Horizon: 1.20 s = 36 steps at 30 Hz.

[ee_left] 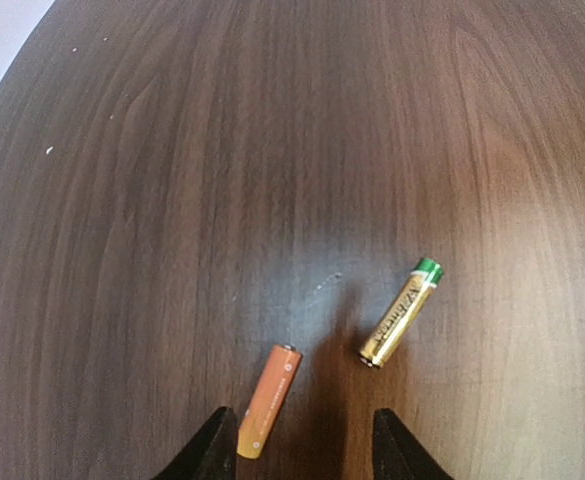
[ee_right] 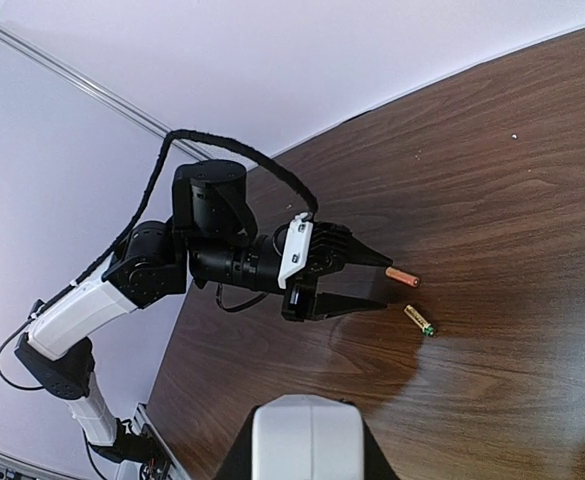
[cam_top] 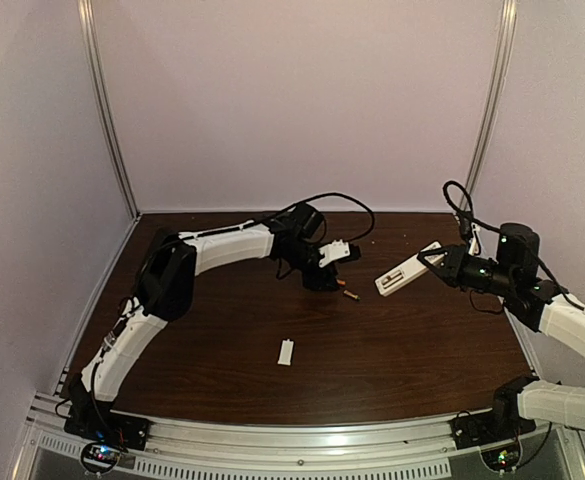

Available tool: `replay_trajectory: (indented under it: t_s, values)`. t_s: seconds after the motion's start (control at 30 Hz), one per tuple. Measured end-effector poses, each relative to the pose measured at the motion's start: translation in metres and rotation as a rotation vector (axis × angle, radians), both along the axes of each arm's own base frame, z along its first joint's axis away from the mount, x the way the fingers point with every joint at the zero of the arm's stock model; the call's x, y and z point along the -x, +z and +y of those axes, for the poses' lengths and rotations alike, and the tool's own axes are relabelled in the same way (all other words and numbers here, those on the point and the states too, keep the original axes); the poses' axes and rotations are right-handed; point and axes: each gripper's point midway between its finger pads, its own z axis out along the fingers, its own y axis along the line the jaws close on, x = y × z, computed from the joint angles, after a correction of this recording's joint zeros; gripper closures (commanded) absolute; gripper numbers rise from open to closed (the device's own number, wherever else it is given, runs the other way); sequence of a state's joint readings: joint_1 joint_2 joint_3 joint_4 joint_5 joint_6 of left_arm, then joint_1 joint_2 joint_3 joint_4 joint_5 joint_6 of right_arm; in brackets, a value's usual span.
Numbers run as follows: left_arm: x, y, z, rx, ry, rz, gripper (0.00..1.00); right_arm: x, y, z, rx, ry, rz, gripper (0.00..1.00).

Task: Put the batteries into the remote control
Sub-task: Move the battery to the center of the board.

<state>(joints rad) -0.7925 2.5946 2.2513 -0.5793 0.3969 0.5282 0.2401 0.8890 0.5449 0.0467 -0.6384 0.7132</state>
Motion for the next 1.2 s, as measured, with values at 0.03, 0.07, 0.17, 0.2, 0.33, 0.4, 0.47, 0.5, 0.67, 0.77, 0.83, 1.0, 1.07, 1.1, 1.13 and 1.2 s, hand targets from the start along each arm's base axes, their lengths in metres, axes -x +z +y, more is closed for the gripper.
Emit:
replay_trajectory:
  t_s: [0.03,0.07,0.17,0.2,0.33,0.4,0.47,0.5,0.67,0.77,0.83,1.0,1.07,1.1,1.13,1.2]
  values:
    - [-0.002,-0.001,-0.001,0.009,0.003,0.001,0.53,0.000,0.000,0.000,0.000,0.001,0.001,1.00]
    - [-0.004,-0.002,-0.002,0.014,0.006,0.004,0.54,0.000,0.000,0.000,0.000,0.001,0.001,1.00]
    - [-0.009,-0.003,-0.001,0.029,0.014,0.016,0.55,0.000,-0.001,0.000,0.001,0.005,0.003,1.00]
    - [-0.011,-0.003,0.000,0.033,0.016,0.018,0.57,0.000,-0.001,0.001,0.001,0.007,0.004,1.00]
    - [-0.016,0.001,0.001,0.059,0.019,0.026,0.64,-0.001,-0.004,0.000,0.002,0.008,0.011,1.00]
    - [-0.017,0.001,0.000,0.073,0.015,0.038,0.64,-0.001,-0.004,0.000,0.003,0.007,0.014,1.00]
    - [-0.017,0.000,0.001,0.081,0.010,0.051,0.64,-0.001,-0.005,0.000,0.003,0.007,0.015,1.00]
    - [-0.016,0.000,0.001,0.084,0.008,0.057,0.64,-0.001,-0.005,0.000,0.003,0.006,0.015,1.00]
    - [-0.022,-0.005,-0.005,0.098,0.012,0.059,0.65,-0.001,-0.006,-0.001,0.004,0.003,0.019,1.00]
    - [-0.023,-0.008,-0.004,0.089,0.020,0.066,0.67,-0.002,-0.006,-0.001,0.004,0.002,0.020,1.00]
    - [-0.023,-0.012,-0.001,0.070,0.030,0.073,0.67,-0.001,-0.006,-0.001,0.004,0.002,0.020,1.00]
    - [-0.022,-0.019,0.006,0.025,0.049,0.081,0.73,-0.001,-0.006,-0.001,0.004,0.002,0.021,1.00]
    - [-0.022,-0.020,0.007,0.018,0.048,0.080,0.77,-0.001,-0.006,-0.001,0.004,0.002,0.021,1.00]
    - [-0.021,-0.021,0.008,0.015,0.046,0.081,0.80,-0.001,-0.006,-0.001,0.004,0.002,0.021,1.00]
    - [-0.021,-0.021,0.008,0.013,0.043,0.080,0.83,-0.001,-0.006,-0.001,0.004,0.002,0.021,1.00]
    - [-0.019,-0.021,0.009,0.010,0.037,0.083,0.89,-0.001,-0.006,-0.001,0.004,0.002,0.021,1.00]
